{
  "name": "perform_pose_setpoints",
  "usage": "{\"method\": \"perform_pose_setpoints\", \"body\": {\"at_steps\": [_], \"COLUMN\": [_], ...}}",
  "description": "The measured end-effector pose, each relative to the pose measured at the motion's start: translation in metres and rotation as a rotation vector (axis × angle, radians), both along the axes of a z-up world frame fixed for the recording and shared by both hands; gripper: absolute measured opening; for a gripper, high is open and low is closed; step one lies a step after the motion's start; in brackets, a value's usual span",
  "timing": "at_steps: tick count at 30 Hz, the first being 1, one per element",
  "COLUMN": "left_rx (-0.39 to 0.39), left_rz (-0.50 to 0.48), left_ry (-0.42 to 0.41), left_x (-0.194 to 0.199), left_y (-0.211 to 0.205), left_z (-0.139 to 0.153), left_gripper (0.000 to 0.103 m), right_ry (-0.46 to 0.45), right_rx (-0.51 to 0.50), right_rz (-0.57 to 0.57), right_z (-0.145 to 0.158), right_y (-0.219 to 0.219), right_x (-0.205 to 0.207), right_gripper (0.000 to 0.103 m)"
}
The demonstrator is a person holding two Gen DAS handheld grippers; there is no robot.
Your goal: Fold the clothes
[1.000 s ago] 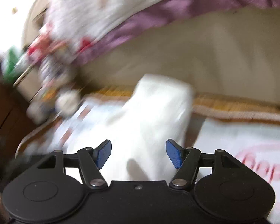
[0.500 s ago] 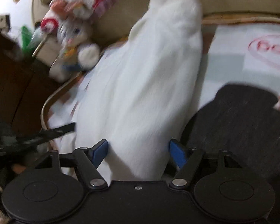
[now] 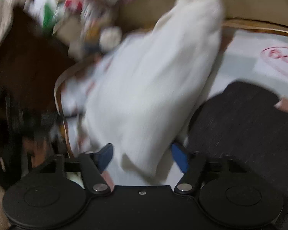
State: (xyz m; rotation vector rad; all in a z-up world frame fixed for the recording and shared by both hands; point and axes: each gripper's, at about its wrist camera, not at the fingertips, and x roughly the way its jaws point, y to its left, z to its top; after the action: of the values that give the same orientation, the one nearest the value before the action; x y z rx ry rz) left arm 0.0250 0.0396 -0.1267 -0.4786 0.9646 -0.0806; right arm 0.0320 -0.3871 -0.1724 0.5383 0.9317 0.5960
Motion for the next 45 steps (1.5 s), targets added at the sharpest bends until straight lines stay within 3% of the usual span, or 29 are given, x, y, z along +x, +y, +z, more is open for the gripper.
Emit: {"method": "perform_pose_setpoints", "body": {"at_steps": [1,4,7,10,12,16,19,21,24,26,28,29,30,32,35,38,45], "left_rx": [-0.083,-0.212,-0.336,-0.288,-0.283,-0.185,-0.194,-0.106,-0.057,-0.028,-0.101,-0.143,-0.132,-0.095,-0.033,0.042,0.061], "left_rz": [0.019,0.038,0.056,0.113,0.152,0.105,0.085,0.038,0.037,0.039,0.082,0.093,0.074,0.025,-0.039,-0.079,-0.088], "left_ry": [0.029,0.094,0.158,0.16,0.108,0.021,-0.034,-0.082,-0.103,-0.115,-0.085,-0.084,-0.092,-0.112,-0.148,-0.197,-0.362], "left_x": [-0.004,-0.006,-0.008,-0.007,-0.005,0.007,0.007,0.007,0.008,0.009,0.016,0.019,0.021,0.024,0.027,0.03,0.048], "left_y": [0.005,0.003,0.0,-0.006,-0.009,-0.027,-0.034,-0.044,-0.051,-0.055,-0.047,-0.042,-0.044,-0.05,-0.058,-0.067,-0.047], "left_z": [-0.005,-0.023,-0.04,-0.051,-0.052,-0.051,-0.054,-0.048,-0.047,-0.048,-0.059,-0.063,-0.061,-0.056,-0.046,-0.033,0.001], "left_gripper": [0.068,0.072,0.072,0.072,0.072,0.068,0.041,0.04,0.041,0.052,0.06,0.06,0.058,0.038,0.032,0.03,0.029], "right_ry": [0.02,0.075,0.134,0.172,0.189,0.192,0.201,0.208,0.224,0.231,0.208,0.195,0.181,0.125,0.008,-0.117,-0.317], "right_rx": [0.029,0.111,0.146,0.158,0.163,0.147,0.167,0.172,0.22,0.264,0.243,0.229,0.214,0.161,0.098,0.042,-0.015], "right_rz": [-0.047,-0.187,-0.256,-0.255,-0.246,-0.221,-0.226,-0.224,-0.228,-0.235,-0.225,-0.219,-0.213,-0.179,-0.134,-0.111,-0.094], "right_z": [-0.003,-0.012,-0.027,-0.033,-0.034,-0.033,-0.037,-0.041,-0.05,-0.056,-0.053,-0.052,-0.05,-0.042,-0.023,0.003,0.064], "right_y": [-0.008,-0.029,-0.031,-0.027,-0.024,-0.02,-0.021,-0.02,-0.018,-0.016,-0.006,0.0,0.006,0.014,0.021,0.027,0.036], "right_x": [0.01,0.039,0.067,0.086,0.094,0.106,0.112,0.117,0.127,0.134,0.142,0.146,0.15,0.152,0.147,0.135,0.134], "right_gripper": [0.081,0.081,0.081,0.081,0.081,0.082,0.085,0.088,0.092,0.093,0.094,0.094,0.092,0.068,0.055,0.052,0.052]}}
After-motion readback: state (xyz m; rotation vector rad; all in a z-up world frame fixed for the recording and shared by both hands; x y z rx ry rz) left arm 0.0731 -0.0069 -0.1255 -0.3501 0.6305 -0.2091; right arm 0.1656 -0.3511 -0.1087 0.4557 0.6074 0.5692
